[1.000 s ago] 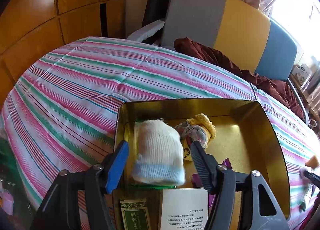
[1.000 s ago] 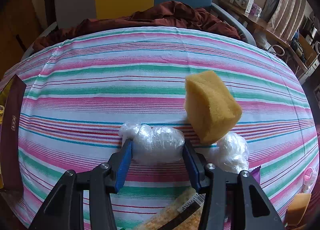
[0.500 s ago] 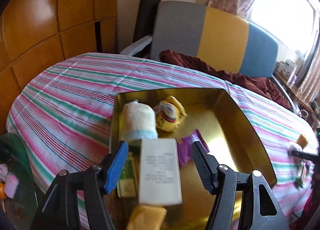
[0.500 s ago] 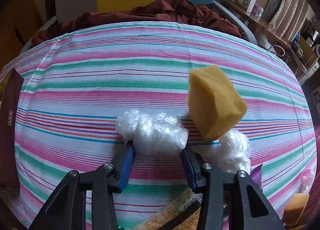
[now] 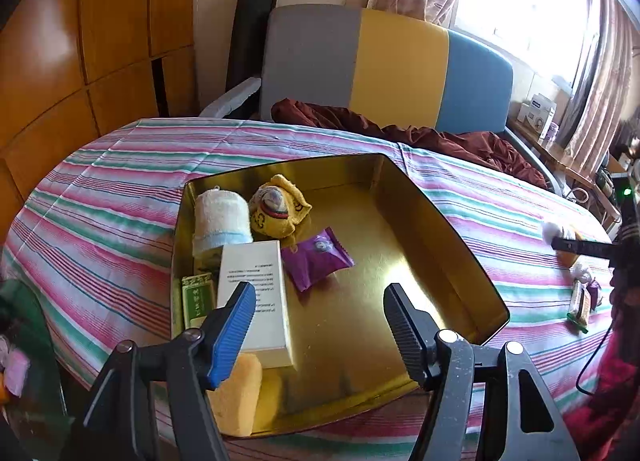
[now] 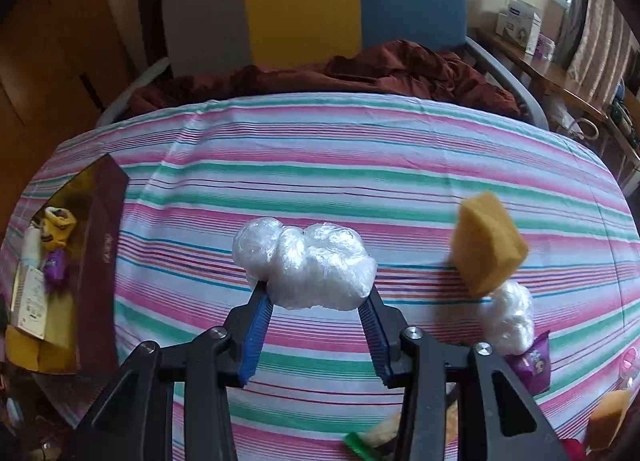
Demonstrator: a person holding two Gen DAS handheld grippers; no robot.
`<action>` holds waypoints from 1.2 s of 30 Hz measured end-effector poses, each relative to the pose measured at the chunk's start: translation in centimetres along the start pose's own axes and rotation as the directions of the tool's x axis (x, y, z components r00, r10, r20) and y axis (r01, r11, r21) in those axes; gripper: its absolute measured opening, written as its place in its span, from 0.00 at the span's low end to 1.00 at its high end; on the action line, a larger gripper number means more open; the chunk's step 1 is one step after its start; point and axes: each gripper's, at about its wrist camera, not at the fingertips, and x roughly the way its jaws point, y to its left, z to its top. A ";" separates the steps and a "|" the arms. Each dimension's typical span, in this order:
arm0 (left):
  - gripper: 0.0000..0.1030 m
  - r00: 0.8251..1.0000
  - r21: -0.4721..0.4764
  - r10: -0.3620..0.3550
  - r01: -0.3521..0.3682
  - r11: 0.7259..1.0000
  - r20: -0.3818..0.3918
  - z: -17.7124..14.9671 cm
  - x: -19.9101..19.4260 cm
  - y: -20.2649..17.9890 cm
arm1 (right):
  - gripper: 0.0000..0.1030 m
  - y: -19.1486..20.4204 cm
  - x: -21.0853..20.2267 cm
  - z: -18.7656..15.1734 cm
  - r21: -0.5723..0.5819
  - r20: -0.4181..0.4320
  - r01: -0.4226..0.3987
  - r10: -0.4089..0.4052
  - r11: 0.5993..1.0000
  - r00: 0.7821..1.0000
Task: Organize objects
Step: 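Carry the plastic-wrapped bundle over the tray and open the right gripper, then move both tools back toward the remaining items on the cloth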
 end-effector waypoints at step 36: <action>0.71 0.997 -0.072 0.074 -0.073 0.995 0.023 -1.7 -1.0 4.4 | 0.50 24.9 3.5 3.6 -0.186 -0.117 -0.267 0.248 0.946 0.962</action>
